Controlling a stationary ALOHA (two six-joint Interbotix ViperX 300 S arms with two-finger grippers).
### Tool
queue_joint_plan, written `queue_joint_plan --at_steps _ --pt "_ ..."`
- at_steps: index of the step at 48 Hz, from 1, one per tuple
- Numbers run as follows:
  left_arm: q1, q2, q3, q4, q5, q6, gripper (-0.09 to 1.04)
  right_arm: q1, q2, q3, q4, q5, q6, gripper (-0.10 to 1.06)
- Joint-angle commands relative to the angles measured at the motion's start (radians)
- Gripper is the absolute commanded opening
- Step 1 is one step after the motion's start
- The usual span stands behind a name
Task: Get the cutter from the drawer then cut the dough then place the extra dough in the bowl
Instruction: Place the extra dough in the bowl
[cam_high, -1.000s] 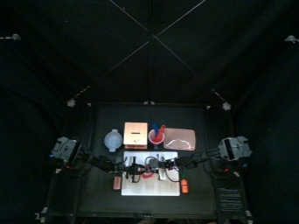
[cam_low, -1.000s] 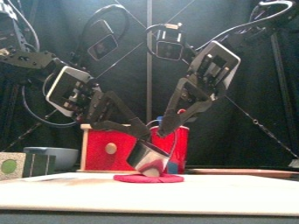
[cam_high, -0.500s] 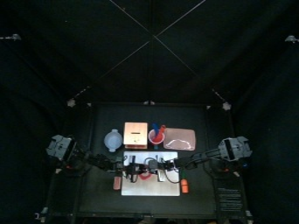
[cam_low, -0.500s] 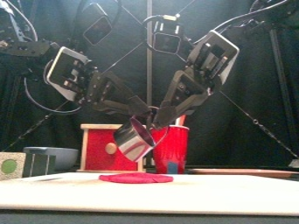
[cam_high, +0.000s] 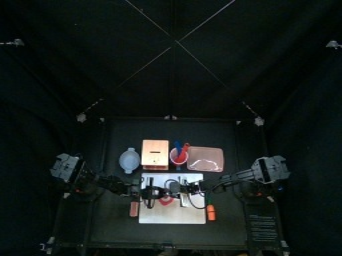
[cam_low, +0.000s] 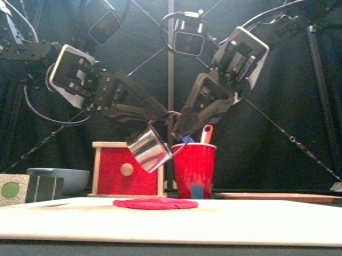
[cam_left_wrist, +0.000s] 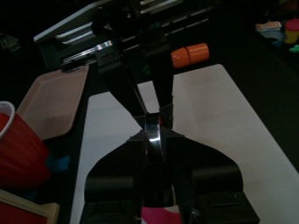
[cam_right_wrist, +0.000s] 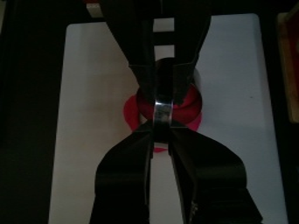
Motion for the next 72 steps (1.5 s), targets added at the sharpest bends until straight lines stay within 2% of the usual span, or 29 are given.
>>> queue_joint_plan --at_steps 1,8,20,35,40,50,58,62,72 --pt "-0.026 -0.025 -0.005 0.008 -0.009 0.005 0.63 -0.008 -0.046 0.002 0.000 0.011 0.002 0.52" --pt "-0.026 -0.020 0.008 0.014 -0.009 0.005 0.67 -0.011 -0.049 0.002 0.000 0.014 0.002 0.52" --pt "-0.023 -0.021 0.017 0.011 -0.011 0.002 0.81 -0.009 -0.074 0.002 0.005 0.055 0.003 0.52" --pt "-0.021 -0.006 0.031 -0.058 -0.011 0.000 0.82 -0.002 -0.202 0.015 0.018 0.239 0.003 0.52" --pt "-0.021 0.009 0.034 -0.083 -0.009 0.002 0.81 0.005 -0.249 0.038 0.069 0.324 0.003 0.52" --pt "-0.012 0.034 0.029 -0.095 -0.009 0.002 0.81 0.006 -0.307 0.077 0.249 0.482 -0.008 0.52" --pt "-0.002 0.037 0.026 -0.095 -0.009 0.002 0.81 0.006 -0.310 0.078 0.345 0.594 -0.011 0.52" --pt "0.005 0.038 0.026 -0.095 -0.006 0.002 0.81 0.005 -0.295 0.080 0.370 0.604 -0.012 0.52" --pt "0.015 0.052 0.026 -0.095 -0.002 0.003 0.81 0.000 -0.221 0.067 0.368 0.581 -0.014 0.52"
